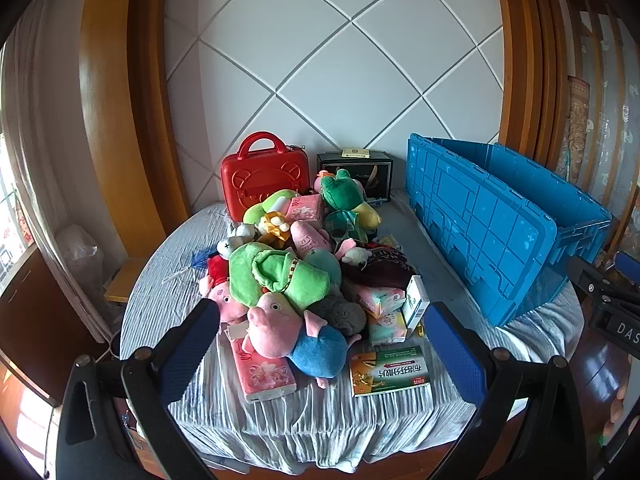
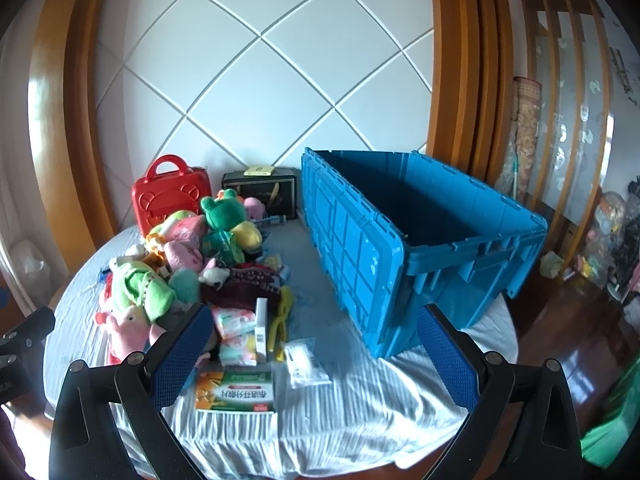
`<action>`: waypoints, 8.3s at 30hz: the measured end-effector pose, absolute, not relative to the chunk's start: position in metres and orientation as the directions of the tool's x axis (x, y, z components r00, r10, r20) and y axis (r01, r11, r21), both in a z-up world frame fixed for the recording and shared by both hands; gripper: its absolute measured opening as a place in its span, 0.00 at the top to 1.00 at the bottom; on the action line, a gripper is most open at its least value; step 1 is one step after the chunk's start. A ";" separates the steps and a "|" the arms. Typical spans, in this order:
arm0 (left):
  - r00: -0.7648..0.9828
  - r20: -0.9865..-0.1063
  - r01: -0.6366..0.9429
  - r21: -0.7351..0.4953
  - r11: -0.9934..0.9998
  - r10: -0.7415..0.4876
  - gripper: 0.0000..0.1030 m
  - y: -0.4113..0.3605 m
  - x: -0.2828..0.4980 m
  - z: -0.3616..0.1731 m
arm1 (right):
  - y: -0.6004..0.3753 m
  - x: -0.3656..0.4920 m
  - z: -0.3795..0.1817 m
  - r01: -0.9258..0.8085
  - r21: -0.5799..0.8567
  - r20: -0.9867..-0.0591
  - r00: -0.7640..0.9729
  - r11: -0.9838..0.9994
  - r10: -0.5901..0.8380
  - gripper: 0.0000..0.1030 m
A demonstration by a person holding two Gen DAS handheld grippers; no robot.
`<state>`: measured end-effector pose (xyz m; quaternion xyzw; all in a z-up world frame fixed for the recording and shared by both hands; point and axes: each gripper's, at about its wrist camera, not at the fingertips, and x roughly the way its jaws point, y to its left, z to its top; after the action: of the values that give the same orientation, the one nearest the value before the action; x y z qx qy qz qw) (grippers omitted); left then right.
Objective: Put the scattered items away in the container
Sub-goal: 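Move both tools toward the pile of plush toys and tissue pack, then grasp the pink tissue pack with left tool while right tool grasps the pink pig plush, then lift the tissue pack with left tool while right tool carries the pig toward the crate, then lower both held items into the blue crate and open both tools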
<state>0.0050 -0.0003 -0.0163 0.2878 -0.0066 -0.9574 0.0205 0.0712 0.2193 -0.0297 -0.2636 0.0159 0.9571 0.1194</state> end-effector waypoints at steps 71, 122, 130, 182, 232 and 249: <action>-0.490 -0.828 0.389 0.071 -0.919 -0.271 0.05 -0.165 -0.104 -0.292 | 0.031 -0.098 -0.282 0.329 0.049 -0.746 -0.616 -0.943 -0.254 0.00; -0.405 -0.899 0.328 0.026 -0.944 -0.165 0.05 -0.165 -0.116 -0.336 | -0.037 -0.110 -0.330 0.353 -0.147 -0.783 -0.612 -0.924 -0.109 0.00; -0.447 -0.875 0.323 0.036 -0.946 -0.186 0.12 -0.154 -0.100 -0.318 | -0.042 -0.121 -0.326 0.342 -0.062 -0.807 -0.570 -0.938 -0.155 0.18; -0.830 -0.531 -0.200 0.003 -0.980 0.168 0.12 0.336 -0.211 0.036 | 0.489 -0.051 0.036 -0.258 -0.238 -0.378 -0.864 -0.936 0.334 0.17; 0.095 -0.970 -0.320 0.184 -0.929 -0.225 0.10 0.542 -0.373 -0.247 | 0.712 -0.348 -0.314 0.109 -0.171 -0.982 0.064 -0.979 0.179 0.11; -0.046 -0.972 -0.287 0.233 -0.929 -0.229 0.09 0.550 -0.360 -0.206 | 0.724 -0.331 -0.277 0.006 -0.086 -0.996 -0.033 -0.996 0.086 0.13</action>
<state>-0.3601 0.5503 -0.2057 0.6904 -0.1871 -0.6985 -0.0208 -0.3307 0.7239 -0.2771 -0.6947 -0.0330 0.7180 0.0279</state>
